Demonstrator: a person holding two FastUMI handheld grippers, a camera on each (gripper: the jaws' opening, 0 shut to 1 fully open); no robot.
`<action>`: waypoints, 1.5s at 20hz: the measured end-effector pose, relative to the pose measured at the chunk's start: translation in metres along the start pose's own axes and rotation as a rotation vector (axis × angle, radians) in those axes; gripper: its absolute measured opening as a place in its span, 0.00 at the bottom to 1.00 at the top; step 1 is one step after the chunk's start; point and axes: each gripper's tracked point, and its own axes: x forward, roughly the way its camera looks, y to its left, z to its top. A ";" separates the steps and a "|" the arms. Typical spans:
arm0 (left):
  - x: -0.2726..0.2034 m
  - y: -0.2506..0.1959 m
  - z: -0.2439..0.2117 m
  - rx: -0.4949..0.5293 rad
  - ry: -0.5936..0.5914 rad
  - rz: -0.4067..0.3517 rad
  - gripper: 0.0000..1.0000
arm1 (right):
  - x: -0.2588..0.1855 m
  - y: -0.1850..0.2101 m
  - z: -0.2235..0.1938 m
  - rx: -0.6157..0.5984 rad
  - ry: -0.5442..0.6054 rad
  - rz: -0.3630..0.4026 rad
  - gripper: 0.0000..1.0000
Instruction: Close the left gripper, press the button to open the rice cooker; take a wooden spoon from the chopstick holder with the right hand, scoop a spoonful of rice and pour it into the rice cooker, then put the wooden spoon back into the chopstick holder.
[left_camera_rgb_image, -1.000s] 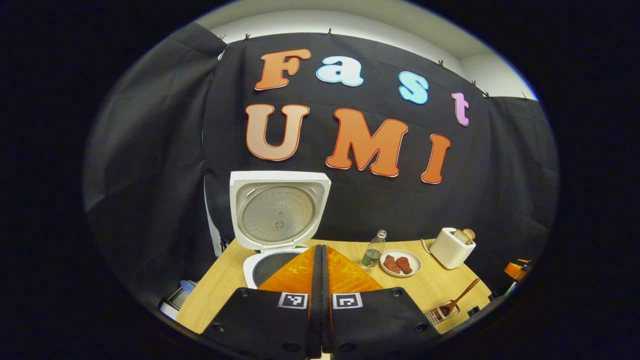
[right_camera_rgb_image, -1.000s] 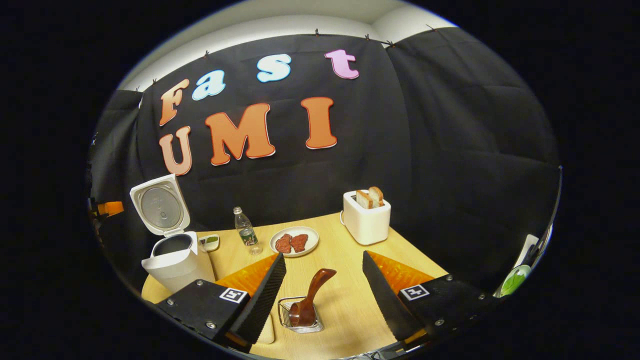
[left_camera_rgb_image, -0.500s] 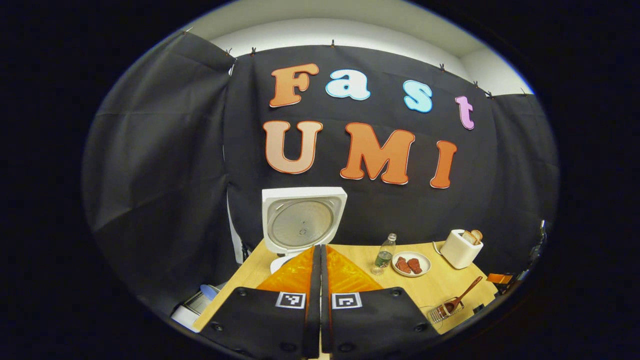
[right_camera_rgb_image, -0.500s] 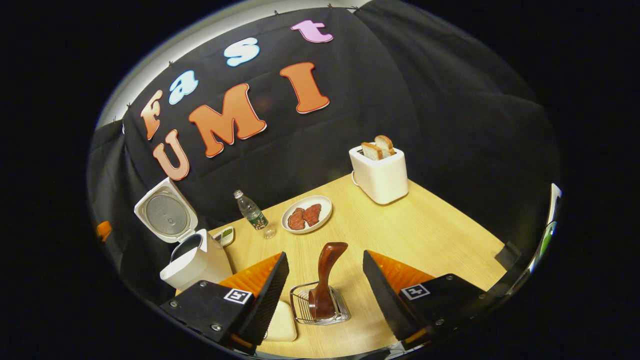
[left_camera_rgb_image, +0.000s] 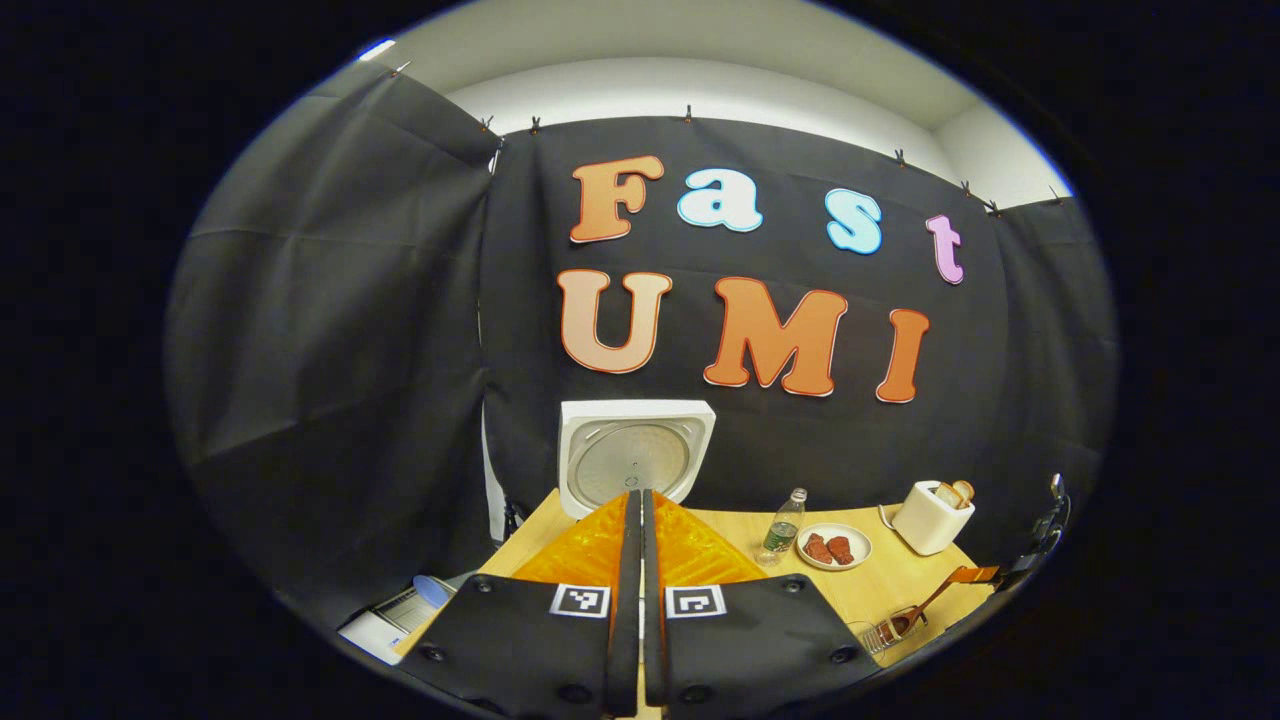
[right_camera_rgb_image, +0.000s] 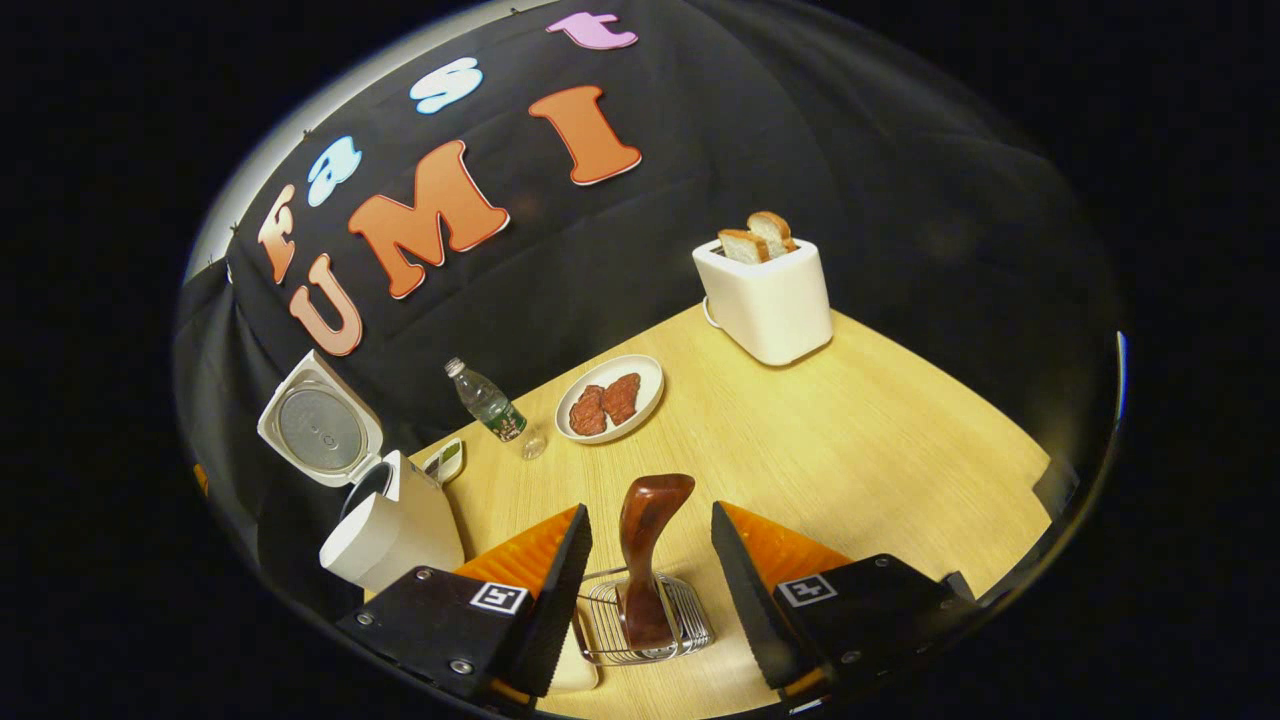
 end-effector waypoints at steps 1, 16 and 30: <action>-0.005 0.001 0.001 -0.004 0.003 -0.002 0.07 | 0.005 0.001 -0.003 0.017 0.014 0.009 0.76; 0.000 0.022 -0.015 -0.028 0.030 0.036 1.00 | 0.015 0.015 -0.003 0.098 0.010 0.029 0.13; 0.012 0.011 -0.010 -0.008 0.030 -0.112 1.00 | -0.096 0.141 0.048 -0.174 -0.291 0.086 0.08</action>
